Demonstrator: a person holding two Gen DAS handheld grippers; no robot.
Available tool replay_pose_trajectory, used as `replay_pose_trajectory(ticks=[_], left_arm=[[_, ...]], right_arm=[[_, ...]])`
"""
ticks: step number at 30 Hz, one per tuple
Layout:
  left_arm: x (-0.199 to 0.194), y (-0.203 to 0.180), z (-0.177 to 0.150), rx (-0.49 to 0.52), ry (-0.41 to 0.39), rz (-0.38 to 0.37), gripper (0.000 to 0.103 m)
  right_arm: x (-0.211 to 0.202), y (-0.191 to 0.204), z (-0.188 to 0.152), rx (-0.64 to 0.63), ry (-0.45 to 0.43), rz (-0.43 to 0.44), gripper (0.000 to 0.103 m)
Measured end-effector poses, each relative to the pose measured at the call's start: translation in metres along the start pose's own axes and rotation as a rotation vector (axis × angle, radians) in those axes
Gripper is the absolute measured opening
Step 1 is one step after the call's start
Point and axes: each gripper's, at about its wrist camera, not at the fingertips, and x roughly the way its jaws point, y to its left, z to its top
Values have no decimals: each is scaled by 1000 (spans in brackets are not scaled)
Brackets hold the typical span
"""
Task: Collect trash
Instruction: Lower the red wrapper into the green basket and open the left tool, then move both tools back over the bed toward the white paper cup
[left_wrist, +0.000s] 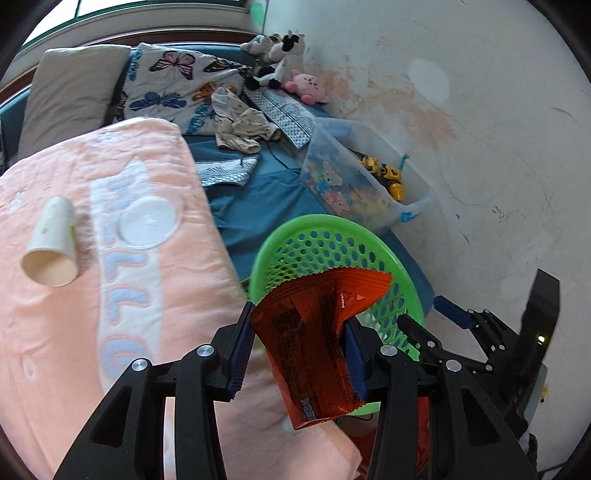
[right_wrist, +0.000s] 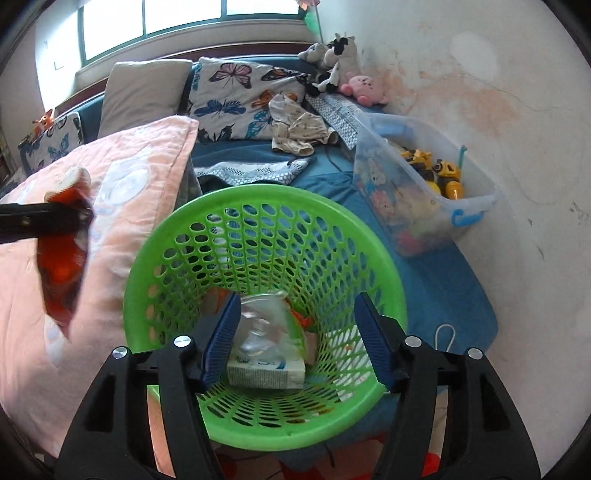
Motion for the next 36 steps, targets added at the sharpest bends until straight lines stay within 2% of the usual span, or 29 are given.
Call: replay_pose_trajectory(ticks=[2,7,9,13,15,22,24,26,31,36], left_arm=[[7,-5,1,6,7,-3,44],[21,-10,1,11,15,1,48],[26,-11,0,13,26,-6,53],[31,-11,-1,12,31,-10,58],[31,-10,-1,7,30,-27,66],[28,-10,-3,14,25,-53,72],[26,-10,-4,19,18,-47,78],[23,-12,-5,33,11,-56,80],[13,-7,-7,57,-11,-26,80],[-2,15,-7,48,-42,50,80]], right_arm=[[-5,-2,-2,7,-12,-1,71],[-15,-7,-6,24,-33,5,72],[-19,-8,-8,29,-39,10,73],[-25,-10,-10,35,-56,16,76],[-27,-10,-10,39,-61,16,76],[-33,-10,-12,49,-78,11,77],[-37,-10,-10,52,-86,8,77],[-40,-10,-9,56,-94,10,77],[-44,-7,-7,51,-106,16,78],[-42,1,-4,41,-109,40,79]])
